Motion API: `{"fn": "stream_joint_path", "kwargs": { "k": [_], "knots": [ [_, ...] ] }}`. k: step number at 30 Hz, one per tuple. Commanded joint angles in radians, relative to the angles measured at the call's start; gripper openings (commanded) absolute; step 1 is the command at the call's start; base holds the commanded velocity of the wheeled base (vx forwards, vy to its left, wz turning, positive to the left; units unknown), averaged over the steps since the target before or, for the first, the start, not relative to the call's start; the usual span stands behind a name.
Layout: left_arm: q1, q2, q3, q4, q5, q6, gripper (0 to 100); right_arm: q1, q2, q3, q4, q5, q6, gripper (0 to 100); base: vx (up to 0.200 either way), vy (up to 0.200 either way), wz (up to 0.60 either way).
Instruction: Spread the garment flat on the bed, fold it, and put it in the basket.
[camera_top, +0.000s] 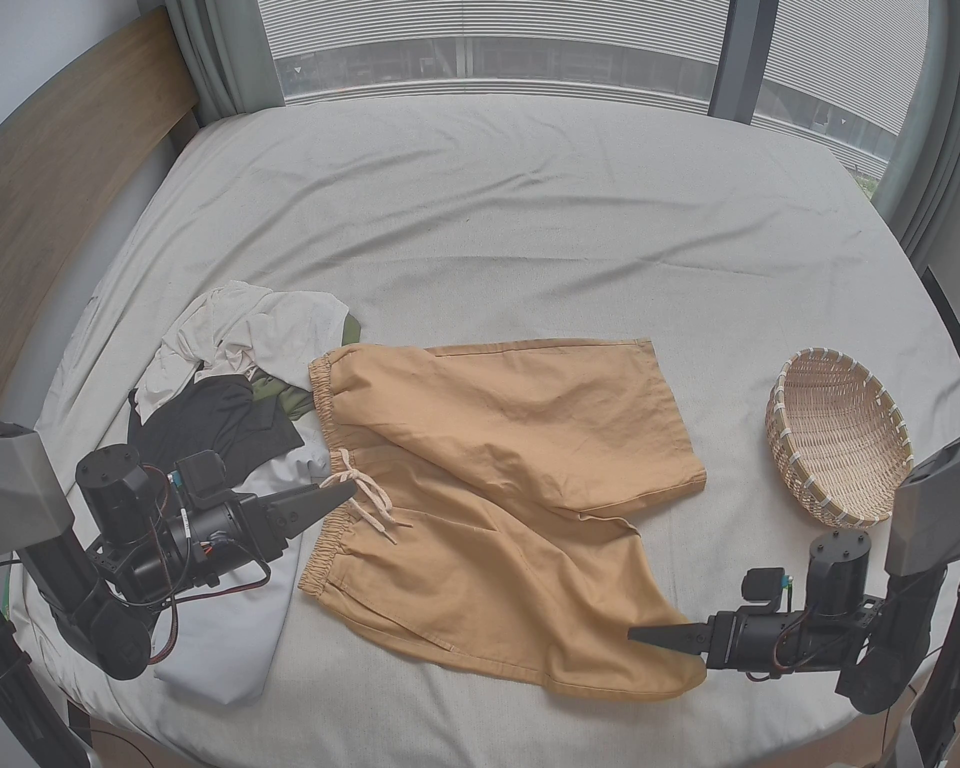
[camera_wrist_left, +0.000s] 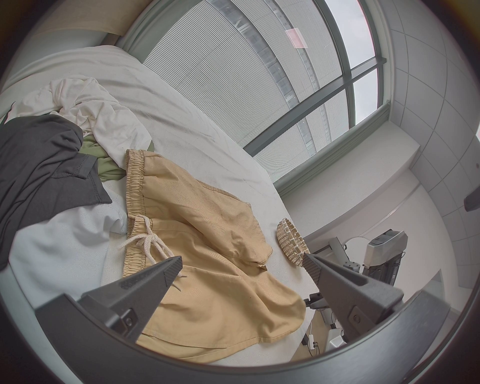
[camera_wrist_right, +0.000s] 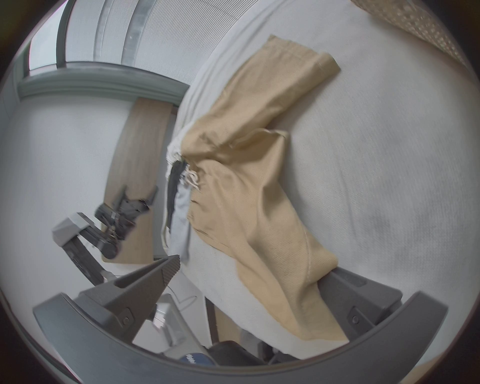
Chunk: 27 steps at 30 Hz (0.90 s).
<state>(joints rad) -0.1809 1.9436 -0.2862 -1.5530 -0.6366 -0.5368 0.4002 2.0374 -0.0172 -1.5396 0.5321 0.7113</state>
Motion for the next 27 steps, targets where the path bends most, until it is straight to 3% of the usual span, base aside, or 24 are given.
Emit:
{"fn": "stream_joint_path", "kwargs": {
  "k": [1, 13, 27],
  "knots": [
    [0.000, 0.003, -0.001, -0.004, 0.000, 0.000, 100, -0.001, -0.100, -0.004, -0.001, 0.008, 0.016, 100, 0.000, 0.000, 0.00],
    [0.000, 0.003, -0.002, -0.004, 0.000, 0.000, 100, -0.043, 0.067, -0.171, -0.002, -0.037, 0.039, 100, 0.000, 0.000, 0.00],
    [0.000, 0.003, -0.001, -0.004, 0.000, 0.000, 100, -0.101, 0.202, -0.265, -0.002, -0.035, 0.051, 100, 0.000, 0.000, 0.00]
  ]
}}
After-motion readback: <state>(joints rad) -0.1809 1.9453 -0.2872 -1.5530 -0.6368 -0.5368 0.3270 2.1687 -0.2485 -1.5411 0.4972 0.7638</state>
